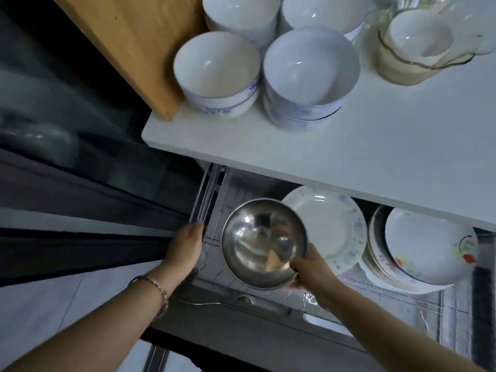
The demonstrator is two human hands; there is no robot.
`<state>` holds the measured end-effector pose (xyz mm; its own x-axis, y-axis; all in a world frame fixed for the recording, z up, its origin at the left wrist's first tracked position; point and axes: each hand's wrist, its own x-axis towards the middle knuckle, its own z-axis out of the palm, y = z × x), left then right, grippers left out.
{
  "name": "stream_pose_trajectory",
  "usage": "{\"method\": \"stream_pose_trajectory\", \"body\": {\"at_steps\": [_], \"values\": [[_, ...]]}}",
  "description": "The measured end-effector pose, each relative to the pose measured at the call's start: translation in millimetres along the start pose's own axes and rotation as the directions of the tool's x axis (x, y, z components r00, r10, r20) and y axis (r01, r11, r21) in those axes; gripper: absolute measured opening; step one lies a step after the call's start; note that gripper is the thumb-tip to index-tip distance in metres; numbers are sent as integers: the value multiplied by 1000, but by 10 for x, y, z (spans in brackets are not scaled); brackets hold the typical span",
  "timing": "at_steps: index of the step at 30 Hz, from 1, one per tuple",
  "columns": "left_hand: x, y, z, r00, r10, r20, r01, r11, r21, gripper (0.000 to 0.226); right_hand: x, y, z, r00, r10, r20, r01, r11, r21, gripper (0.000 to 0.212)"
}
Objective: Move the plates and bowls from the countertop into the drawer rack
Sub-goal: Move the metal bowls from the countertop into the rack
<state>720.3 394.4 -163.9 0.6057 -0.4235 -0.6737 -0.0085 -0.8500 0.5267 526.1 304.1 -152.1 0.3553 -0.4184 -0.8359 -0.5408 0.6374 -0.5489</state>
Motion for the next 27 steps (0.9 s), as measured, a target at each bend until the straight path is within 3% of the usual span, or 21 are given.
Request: {"method": "stream_pose_trajectory", "body": {"at_steps": [3, 10, 18, 22, 27], "values": [[559, -348, -130, 998, -54, -25, 56, 991, 123, 29, 585, 148, 452, 991, 114, -72, -112, 993, 33, 14], [1131, -642, -93, 985, -148, 93, 142, 988, 67, 40, 1595, 613, 1061, 933, 303, -196, -285, 951, 117, 34], [997, -572, -81, 994, -77, 80, 60, 978, 199, 48, 1732, 649, 1222, 917, 187, -353, -254, 955, -154, 32], [967, -594, -67, 988, -109, 112, 83, 973, 215, 53, 1639, 592, 1192, 934, 187, -304, -264, 935, -235, 32], [711, -288, -97, 997, -24, 75, -5, 931, 366, 61, 1229, 256, 1015, 956, 168, -239, -255, 879, -402, 55]]}}
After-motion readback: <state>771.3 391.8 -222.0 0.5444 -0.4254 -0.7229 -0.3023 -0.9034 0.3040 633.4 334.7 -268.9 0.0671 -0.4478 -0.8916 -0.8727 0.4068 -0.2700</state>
